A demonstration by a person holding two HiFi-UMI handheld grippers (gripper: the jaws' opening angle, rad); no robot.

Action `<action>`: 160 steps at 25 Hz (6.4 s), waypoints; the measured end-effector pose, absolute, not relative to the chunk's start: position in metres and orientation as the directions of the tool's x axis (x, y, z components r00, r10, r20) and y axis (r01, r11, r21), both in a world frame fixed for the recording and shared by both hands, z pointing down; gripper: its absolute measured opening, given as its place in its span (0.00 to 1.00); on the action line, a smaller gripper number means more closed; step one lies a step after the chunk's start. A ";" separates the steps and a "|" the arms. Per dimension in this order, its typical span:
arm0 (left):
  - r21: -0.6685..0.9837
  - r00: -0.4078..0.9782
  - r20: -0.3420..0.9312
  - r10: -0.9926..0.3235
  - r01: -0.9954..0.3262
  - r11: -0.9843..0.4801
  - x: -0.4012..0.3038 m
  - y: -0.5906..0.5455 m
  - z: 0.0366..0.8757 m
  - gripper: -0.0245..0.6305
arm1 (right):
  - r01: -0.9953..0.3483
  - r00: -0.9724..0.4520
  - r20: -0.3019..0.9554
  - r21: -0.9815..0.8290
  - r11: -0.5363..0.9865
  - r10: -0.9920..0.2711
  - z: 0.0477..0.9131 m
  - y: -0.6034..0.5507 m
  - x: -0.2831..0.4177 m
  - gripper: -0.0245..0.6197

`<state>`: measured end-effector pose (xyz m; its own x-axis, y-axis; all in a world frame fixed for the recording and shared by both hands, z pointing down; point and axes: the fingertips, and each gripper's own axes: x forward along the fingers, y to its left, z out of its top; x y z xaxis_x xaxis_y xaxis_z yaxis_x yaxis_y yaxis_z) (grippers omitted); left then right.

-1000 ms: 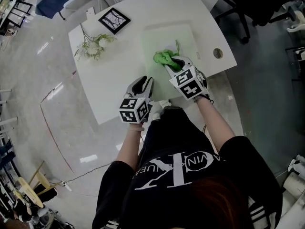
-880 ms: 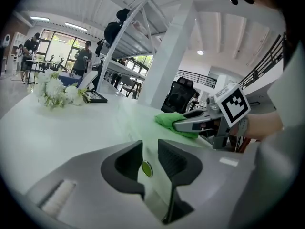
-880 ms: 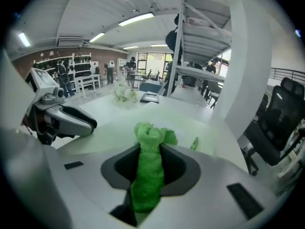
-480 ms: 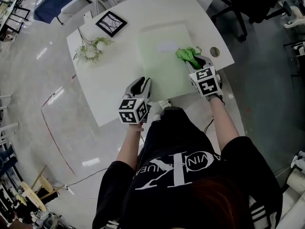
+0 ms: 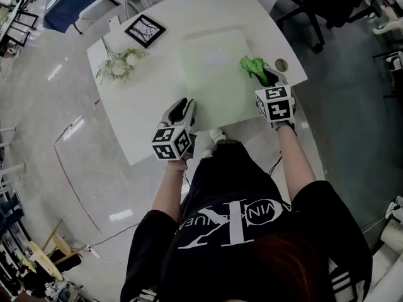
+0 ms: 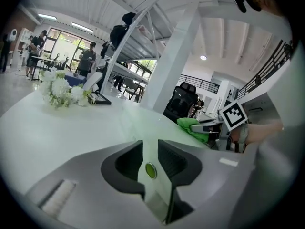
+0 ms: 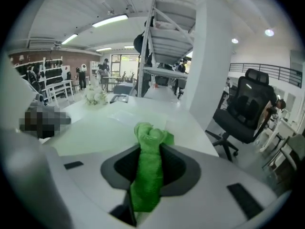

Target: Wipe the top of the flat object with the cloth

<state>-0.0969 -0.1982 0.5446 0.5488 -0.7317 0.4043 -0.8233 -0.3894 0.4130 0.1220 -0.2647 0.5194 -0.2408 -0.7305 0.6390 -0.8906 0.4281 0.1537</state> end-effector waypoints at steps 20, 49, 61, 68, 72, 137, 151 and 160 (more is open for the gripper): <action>0.314 0.460 0.401 -0.792 -0.881 -0.354 -0.142 -0.149 0.535 0.15 | -0.672 -0.547 0.631 0.060 0.738 -0.550 0.512 -0.129 -0.072 0.20; 0.344 0.486 0.474 -0.735 -0.870 -0.353 -0.080 -0.129 0.551 0.18 | -0.672 -0.461 0.676 0.157 0.723 -0.575 0.528 -0.141 0.013 0.20; 0.327 0.471 0.478 -0.741 -0.879 -0.348 -0.078 -0.127 0.551 0.17 | -0.765 -0.369 0.690 0.156 0.625 -0.623 0.530 -0.154 0.075 0.20; 0.323 0.466 0.480 -0.744 -0.882 -0.344 -0.078 -0.127 0.551 0.17 | -0.801 -0.310 0.692 0.179 0.571 -0.652 0.531 -0.160 0.108 0.20; 0.320 0.463 0.481 -0.745 -0.883 -0.343 -0.077 -0.126 0.550 0.17 | -0.822 -0.275 0.693 0.191 0.537 -0.667 0.532 -0.161 0.125 0.20; 0.077 0.181 -0.013 -0.983 -0.980 -0.181 -0.210 -0.156 0.344 0.05 | -0.846 -0.517 0.115 0.082 0.526 -0.848 0.330 -0.202 0.101 0.20; 0.082 0.180 0.002 -0.984 -0.980 -0.179 -0.210 -0.158 0.349 0.05 | -0.847 -0.516 0.120 0.080 0.526 -0.848 0.331 -0.204 0.102 0.20; 0.084 0.178 0.002 -0.984 -0.981 -0.177 -0.210 -0.157 0.348 0.05 | -0.847 -0.517 0.120 0.074 0.527 -0.848 0.332 -0.204 0.102 0.20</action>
